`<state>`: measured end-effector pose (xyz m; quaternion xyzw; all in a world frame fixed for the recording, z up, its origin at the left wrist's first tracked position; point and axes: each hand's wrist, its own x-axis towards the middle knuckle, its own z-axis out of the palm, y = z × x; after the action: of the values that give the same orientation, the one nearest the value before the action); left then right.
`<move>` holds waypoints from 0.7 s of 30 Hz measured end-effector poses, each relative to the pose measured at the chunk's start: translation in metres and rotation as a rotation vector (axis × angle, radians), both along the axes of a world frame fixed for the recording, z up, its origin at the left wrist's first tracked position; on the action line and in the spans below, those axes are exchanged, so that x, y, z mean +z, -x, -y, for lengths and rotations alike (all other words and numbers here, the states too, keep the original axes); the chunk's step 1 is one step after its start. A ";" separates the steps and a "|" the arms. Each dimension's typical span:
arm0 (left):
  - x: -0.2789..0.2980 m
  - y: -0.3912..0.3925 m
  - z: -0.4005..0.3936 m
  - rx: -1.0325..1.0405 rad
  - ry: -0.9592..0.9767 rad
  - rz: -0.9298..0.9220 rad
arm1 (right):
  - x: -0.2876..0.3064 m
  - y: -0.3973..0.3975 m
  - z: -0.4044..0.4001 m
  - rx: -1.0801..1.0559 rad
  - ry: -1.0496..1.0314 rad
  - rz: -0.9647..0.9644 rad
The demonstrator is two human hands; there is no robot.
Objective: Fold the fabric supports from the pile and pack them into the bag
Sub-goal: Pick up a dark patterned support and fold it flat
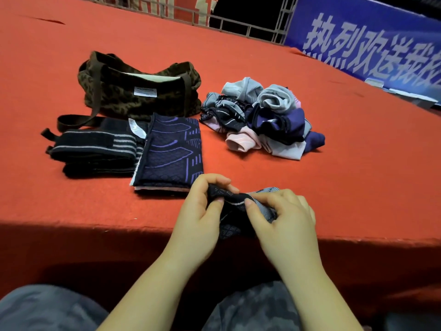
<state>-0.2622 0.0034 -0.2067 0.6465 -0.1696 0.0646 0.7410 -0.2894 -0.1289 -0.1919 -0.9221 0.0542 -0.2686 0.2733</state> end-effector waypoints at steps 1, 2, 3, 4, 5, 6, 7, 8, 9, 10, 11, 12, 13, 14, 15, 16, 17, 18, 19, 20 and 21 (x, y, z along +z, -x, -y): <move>0.000 0.000 0.000 0.020 0.010 -0.006 | -0.001 0.000 0.000 -0.002 0.004 0.012; 0.000 0.001 0.001 0.038 0.024 -0.012 | 0.000 -0.001 0.000 -0.008 0.002 0.034; 0.000 0.001 0.001 0.052 0.041 -0.021 | 0.000 0.000 0.000 -0.015 -0.008 0.059; 0.001 0.001 0.001 0.065 0.058 -0.037 | 0.001 0.000 0.002 -0.021 -0.026 0.079; 0.002 0.001 0.001 0.078 0.083 -0.056 | 0.002 0.001 0.004 -0.026 -0.051 0.092; 0.003 0.000 0.000 0.088 0.122 -0.081 | 0.002 0.001 0.007 -0.034 -0.078 0.103; 0.003 -0.001 0.000 0.093 0.182 -0.115 | 0.002 0.002 0.009 -0.046 -0.102 0.111; 0.004 -0.001 0.000 0.091 0.252 -0.159 | 0.001 0.003 0.012 -0.060 -0.120 0.118; 0.004 -0.001 0.000 0.090 0.306 -0.200 | 0.001 0.004 0.013 -0.071 -0.136 0.124; 0.003 -0.001 0.000 0.096 0.333 -0.227 | 0.000 0.005 0.015 -0.078 -0.151 0.129; 0.002 0.000 -0.001 0.109 0.341 -0.242 | -0.001 0.005 0.017 -0.085 -0.159 0.133; 0.001 0.000 -0.001 0.128 0.344 -0.250 | -0.001 0.005 0.019 -0.094 -0.157 0.138; 0.000 0.000 -0.002 0.154 0.342 -0.251 | -0.002 0.005 0.021 -0.106 -0.150 0.140; 0.000 -0.001 -0.004 0.179 0.338 -0.242 | -0.003 0.004 0.024 -0.120 -0.147 0.136; 0.001 -0.001 -0.005 0.204 0.339 -0.232 | -0.004 0.003 0.027 -0.132 -0.150 0.124; 0.001 -0.002 -0.007 0.224 0.349 -0.222 | -0.004 0.002 0.029 -0.139 -0.158 0.109; 0.002 -0.003 -0.008 0.238 0.363 -0.214 | -0.004 0.002 0.031 -0.143 -0.167 0.092; 0.004 -0.003 -0.010 0.251 0.378 -0.208 | -0.004 0.002 0.033 -0.147 -0.175 0.077; 0.005 -0.004 -0.011 0.266 0.389 -0.205 | -0.004 0.002 0.034 -0.149 -0.186 0.063; 0.006 -0.004 -0.012 0.281 0.400 -0.202 | -0.004 0.002 0.035 -0.152 -0.200 0.050; 0.008 -0.004 -0.013 0.298 0.416 -0.203 | -0.004 0.002 0.036 -0.155 -0.215 0.037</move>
<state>-0.2579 0.0168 -0.1991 0.5015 0.0196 0.1412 0.8533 -0.2913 -0.1645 -0.1957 -0.8754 0.1487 -0.2984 0.3501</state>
